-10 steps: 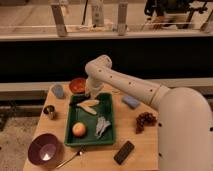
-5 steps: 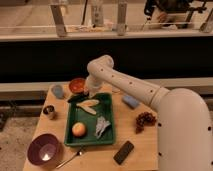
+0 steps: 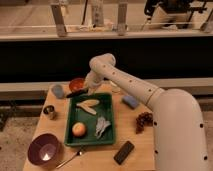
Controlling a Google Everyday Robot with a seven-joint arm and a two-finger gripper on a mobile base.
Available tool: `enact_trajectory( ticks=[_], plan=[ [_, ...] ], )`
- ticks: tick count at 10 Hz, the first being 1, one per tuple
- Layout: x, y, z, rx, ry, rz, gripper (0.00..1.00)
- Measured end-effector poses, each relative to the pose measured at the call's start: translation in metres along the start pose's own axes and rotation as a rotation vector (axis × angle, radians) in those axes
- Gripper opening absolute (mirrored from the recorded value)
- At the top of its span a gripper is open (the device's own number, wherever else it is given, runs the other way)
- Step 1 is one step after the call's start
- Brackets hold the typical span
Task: Wipe red bowl with brush
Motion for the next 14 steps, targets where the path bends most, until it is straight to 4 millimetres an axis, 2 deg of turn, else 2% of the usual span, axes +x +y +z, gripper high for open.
enact_trajectory(
  ticks=[7, 10, 14],
  plan=[
    [0.001, -0.02, 0.003, 0.122, -0.225, 0.05, 0.0],
    [0.001, -0.034, -0.005, 0.198, -0.347, 0.083, 0.0],
    [-0.02, -0.061, -0.019, 0.289, -0.484, 0.106, 0.0]
  ],
)
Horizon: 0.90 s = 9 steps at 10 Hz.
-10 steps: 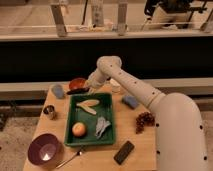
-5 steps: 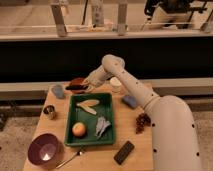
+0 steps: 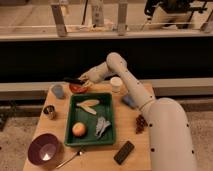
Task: Wipe red bowl with brush
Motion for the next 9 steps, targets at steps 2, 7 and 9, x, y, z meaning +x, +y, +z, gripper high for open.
enact_trajectory(
  ticks=[2, 7, 9],
  plan=[
    [-0.005, -0.004, 0.003, 0.061, -0.017, 0.035, 0.0],
    [-0.008, -0.008, 0.017, 0.258, -0.116, 0.128, 0.0],
    [-0.014, -0.016, 0.024, 0.281, -0.203, 0.134, 0.0]
  ],
)
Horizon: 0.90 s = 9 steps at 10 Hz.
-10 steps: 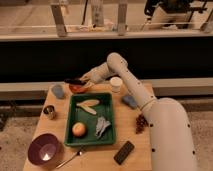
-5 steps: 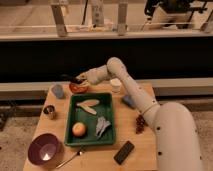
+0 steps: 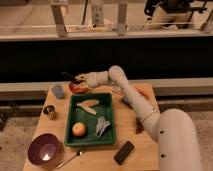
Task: Wipe red bowl with brush
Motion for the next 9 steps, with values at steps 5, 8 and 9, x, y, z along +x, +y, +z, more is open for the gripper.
enact_trajectory(
  ticks=[5, 8, 9],
  plan=[
    [-0.007, -0.008, 0.012, -0.014, -0.062, 0.027, 0.0],
    [-0.006, -0.009, 0.017, -0.059, -0.012, 0.026, 0.0],
    [-0.004, -0.008, 0.02, -0.075, -0.002, 0.031, 0.0]
  ],
)
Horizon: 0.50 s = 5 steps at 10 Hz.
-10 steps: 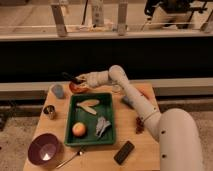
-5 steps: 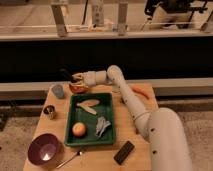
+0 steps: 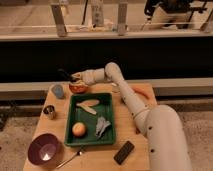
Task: Wipe red bowl with brush
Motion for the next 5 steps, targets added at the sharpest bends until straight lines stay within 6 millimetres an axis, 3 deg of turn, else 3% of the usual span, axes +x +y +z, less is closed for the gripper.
enact_trajectory(
  ticks=[5],
  plan=[
    [0.026, 0.009, 0.007, -0.048, 0.046, 0.046, 0.0]
  ],
)
